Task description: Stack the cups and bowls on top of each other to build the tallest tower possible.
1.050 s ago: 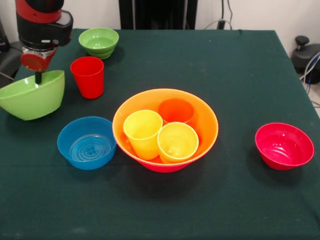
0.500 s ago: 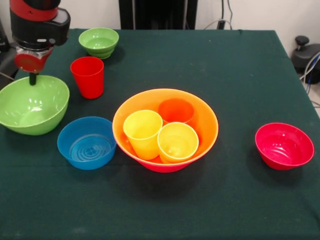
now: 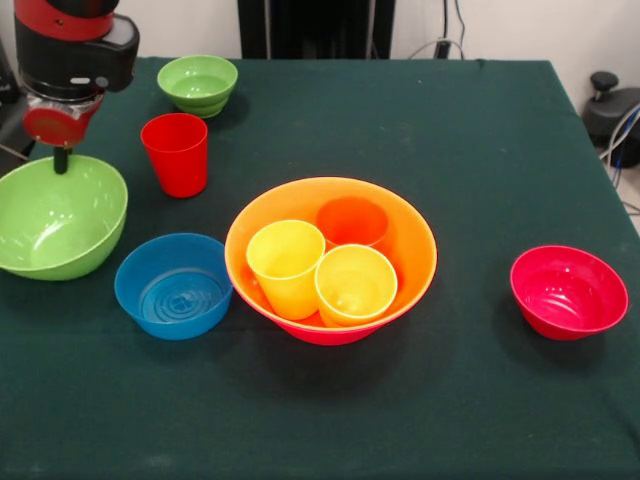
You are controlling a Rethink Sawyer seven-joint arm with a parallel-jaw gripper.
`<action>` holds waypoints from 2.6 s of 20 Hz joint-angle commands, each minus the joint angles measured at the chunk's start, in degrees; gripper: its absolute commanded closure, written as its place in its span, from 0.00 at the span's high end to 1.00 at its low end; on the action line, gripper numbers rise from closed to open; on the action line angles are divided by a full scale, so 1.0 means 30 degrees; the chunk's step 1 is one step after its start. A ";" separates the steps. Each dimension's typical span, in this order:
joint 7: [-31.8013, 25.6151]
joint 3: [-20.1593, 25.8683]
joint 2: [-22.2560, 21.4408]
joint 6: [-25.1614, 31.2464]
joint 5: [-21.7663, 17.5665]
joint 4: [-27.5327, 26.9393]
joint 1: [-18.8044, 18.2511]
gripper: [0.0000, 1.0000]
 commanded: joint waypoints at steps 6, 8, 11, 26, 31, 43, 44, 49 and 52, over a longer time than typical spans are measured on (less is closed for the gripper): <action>0.1176 0.1650 0.0845 0.0133 0.0396 -0.0297 0.0414 1.00; 0.1211 0.1716 0.0797 0.0123 0.0436 -0.0178 0.0407 1.00; 0.1289 0.1608 0.0762 0.0187 0.0443 -0.0147 0.0492 1.00; 0.0779 0.1969 0.2266 -0.1304 0.0051 -0.1104 0.0065 1.00; 0.0512 0.2145 0.2425 -0.1437 -0.0012 -0.1244 -0.0049 1.00; 0.0423 0.2223 0.2220 -0.0652 0.0103 -0.1234 -0.0157 0.00; 0.0402 0.2196 0.2218 -0.0602 0.0088 -0.1284 -0.0148 0.00; 0.0368 0.2083 0.2126 -0.0356 0.0080 -0.1393 -0.0063 0.00; 0.0542 0.1856 0.1611 -0.0197 0.0112 -0.1158 0.0203 0.00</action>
